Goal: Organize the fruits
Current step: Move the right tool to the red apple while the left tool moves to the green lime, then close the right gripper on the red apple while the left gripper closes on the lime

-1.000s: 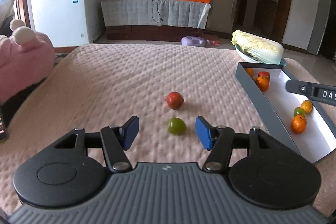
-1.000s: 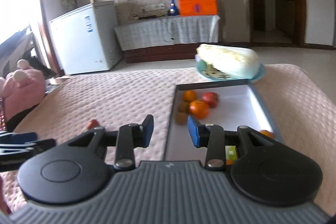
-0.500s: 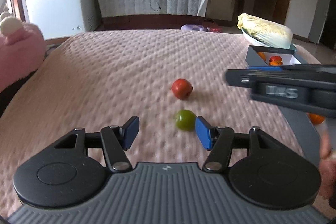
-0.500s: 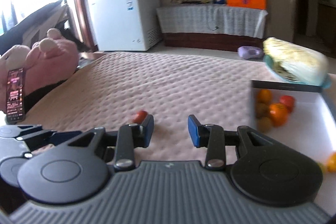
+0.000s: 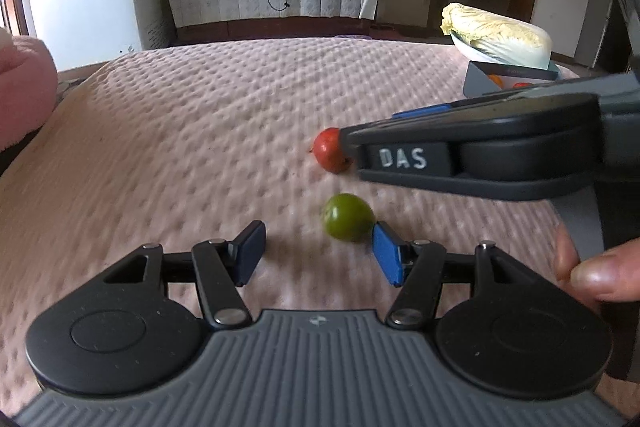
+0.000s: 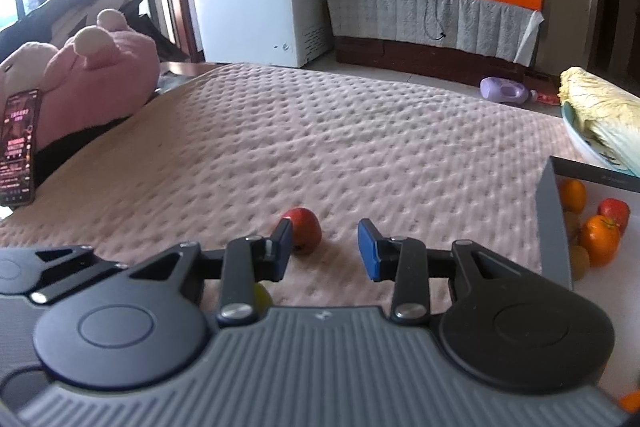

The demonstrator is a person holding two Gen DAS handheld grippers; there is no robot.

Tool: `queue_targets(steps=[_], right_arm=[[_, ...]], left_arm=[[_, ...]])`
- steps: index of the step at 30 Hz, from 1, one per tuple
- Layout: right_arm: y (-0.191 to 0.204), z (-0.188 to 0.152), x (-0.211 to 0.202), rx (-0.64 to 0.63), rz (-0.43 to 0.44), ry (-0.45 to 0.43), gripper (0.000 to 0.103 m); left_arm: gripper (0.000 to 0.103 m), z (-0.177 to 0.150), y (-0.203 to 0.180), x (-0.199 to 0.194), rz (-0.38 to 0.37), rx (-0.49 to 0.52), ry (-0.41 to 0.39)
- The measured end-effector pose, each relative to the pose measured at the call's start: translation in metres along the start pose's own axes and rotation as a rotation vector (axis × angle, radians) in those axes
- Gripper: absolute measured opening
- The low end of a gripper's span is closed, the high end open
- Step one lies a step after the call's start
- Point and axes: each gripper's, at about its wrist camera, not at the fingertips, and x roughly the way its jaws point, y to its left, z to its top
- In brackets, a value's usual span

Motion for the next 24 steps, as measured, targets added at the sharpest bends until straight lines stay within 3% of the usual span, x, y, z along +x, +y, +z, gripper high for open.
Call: queue_targets(steps=[6,16,19,21,24], right_arm=[[0.005,0.01,-0.001,-0.036,0.053,0.026,0.039],[0.015,0.008,0.027,-0.082,0.024,0.08,0.039],[0.02,0.006,0.031,-0.105,0.003,0.079,0.04],[0.021,0.006,0.033,-0.103,-0.015,0.082,0.033],[0.02,0.005,0.032,-0.095,-0.019,0.076,0.032]], left_arm=[[0.062,0.008,-0.001,0.008,-0.026,-0.023,-0.02],[0.033,0.009,-0.001,0.014,-0.03,-0.02,-0.028],[0.033,0.009,0.0,0.013,-0.036,-0.024,-0.03],[0.033,0.009,0.001,0.013,-0.046,-0.032,-0.031],[0.033,0.008,0.002,0.013,-0.05,-0.034,-0.031]])
